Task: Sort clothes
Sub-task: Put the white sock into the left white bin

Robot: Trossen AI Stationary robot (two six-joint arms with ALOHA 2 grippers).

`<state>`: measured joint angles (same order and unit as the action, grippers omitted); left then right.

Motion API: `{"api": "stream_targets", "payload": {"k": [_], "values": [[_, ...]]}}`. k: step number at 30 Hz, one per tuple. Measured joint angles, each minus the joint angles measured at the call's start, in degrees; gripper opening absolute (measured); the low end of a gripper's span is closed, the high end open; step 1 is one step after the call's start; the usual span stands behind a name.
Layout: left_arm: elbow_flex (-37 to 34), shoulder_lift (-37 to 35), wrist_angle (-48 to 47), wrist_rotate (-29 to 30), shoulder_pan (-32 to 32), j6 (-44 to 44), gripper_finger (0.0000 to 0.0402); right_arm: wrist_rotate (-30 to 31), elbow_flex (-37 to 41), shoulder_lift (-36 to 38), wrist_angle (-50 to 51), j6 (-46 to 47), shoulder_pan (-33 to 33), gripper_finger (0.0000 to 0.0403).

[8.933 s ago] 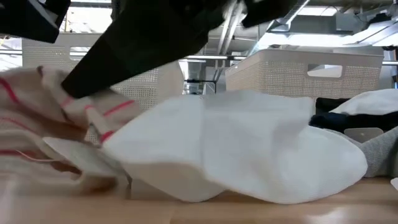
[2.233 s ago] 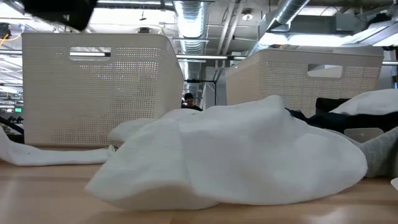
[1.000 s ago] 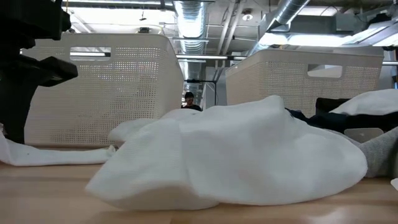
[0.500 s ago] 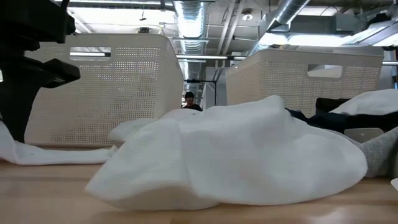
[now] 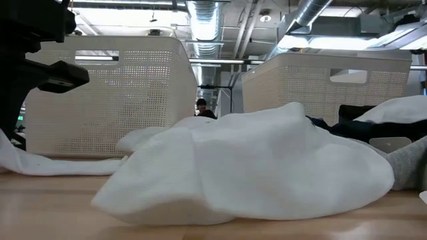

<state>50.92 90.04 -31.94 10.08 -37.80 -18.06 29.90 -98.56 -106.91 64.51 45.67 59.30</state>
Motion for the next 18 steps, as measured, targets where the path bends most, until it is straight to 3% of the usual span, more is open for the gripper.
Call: {"api": "stream_targets", "payload": {"k": [18], "values": [[1.41, 0.0, 3.07, 0.51, 0.0, 3.88, 0.0002, 4.53, 19.98, 0.02, -31.59, -8.5, -5.29, 0.014]]}}
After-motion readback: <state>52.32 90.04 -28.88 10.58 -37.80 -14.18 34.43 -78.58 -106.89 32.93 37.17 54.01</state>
